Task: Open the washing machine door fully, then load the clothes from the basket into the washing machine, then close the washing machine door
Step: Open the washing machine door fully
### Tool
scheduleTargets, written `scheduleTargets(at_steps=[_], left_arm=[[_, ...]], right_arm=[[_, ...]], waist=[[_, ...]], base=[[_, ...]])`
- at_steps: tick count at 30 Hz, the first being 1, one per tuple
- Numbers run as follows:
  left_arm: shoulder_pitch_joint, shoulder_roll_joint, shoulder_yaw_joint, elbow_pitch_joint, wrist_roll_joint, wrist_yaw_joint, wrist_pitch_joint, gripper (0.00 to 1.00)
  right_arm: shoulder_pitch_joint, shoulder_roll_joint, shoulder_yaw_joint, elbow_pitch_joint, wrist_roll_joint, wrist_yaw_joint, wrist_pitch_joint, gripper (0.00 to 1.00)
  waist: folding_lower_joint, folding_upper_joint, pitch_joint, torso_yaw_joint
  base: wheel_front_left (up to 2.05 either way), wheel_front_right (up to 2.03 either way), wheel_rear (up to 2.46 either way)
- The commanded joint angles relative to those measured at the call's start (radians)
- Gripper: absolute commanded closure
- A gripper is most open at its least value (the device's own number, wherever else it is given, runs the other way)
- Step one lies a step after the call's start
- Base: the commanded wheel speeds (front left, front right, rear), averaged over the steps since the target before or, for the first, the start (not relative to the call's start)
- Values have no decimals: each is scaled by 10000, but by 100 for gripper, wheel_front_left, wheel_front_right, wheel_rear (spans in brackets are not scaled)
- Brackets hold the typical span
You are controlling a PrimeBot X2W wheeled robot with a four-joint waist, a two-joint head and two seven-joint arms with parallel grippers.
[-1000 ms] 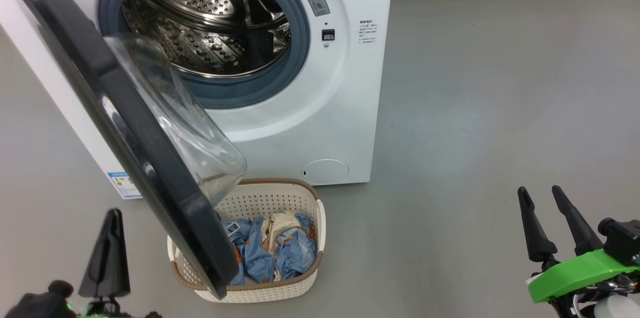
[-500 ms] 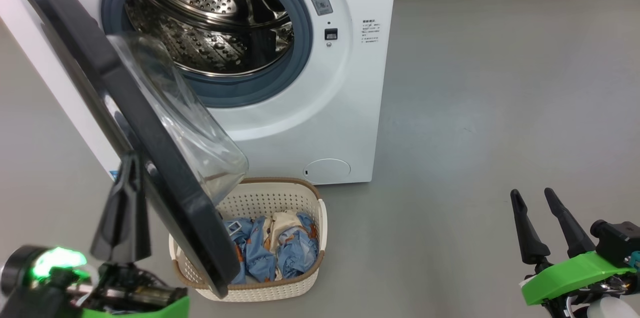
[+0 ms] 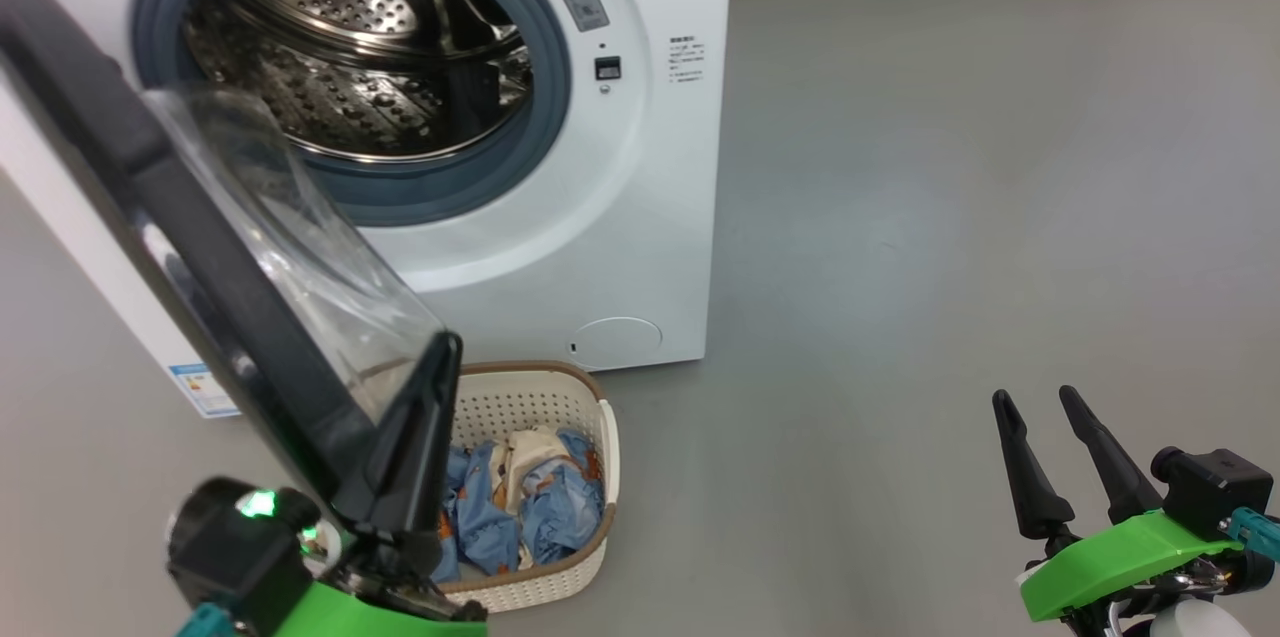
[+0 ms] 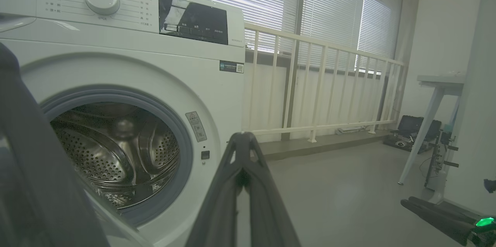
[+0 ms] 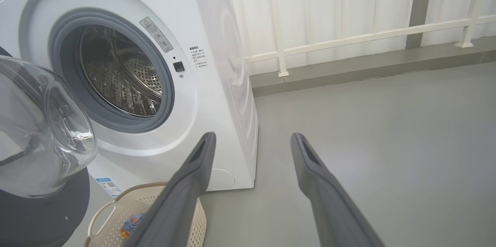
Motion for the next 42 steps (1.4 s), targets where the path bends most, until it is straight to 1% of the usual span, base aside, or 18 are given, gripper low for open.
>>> scheduleTargets(at_steps=[1, 6, 10, 19, 24, 32, 42], left_arm=[[-117, 113, 256, -28, -134, -7, 84, 100], [86, 81, 74, 920, -376, -8, 257, 100], [61, 116, 117, 1802, -512, -10, 105, 100], [-196, 143, 278, 3078, -836, 4, -323, 100], [-349, 153, 508, 3493, -1002, 58, -555, 100], [-365, 224, 863, 3816, -1225, 266, -715, 100], [27, 460, 1011, 3673, -1303, 470, -636, 100]], right_arm=[[-343, -136, 175, -184, 25, 56, -124, 0], [-381, -103, 196, -158, 22, 56, -124, 0], [-444, -67, 266, -129, 12, 56, -124, 0], [-482, -94, 296, -65, 71, 56, -124, 0], [-491, -120, 345, -24, 68, 56, -124, 0], [-513, -125, 464, 65, 94, 56, -124, 0], [-420, -40, 403, 98, 148, 56, -124, 0]], waist=[[0, 0, 86, -151], [0, 0, 176, -310], [0, 0, 221, -402], [0, 0, 192, -414], [0, 0, 177, -326], [0, 0, 143, -137], [0, 0, 87, 610]], base=[[0, 0, 0], [0, 0, 0], [0, 0, 0], [0, 0, 0], [0, 0, 0], [0, 0, 0], [0, 0, 0]])
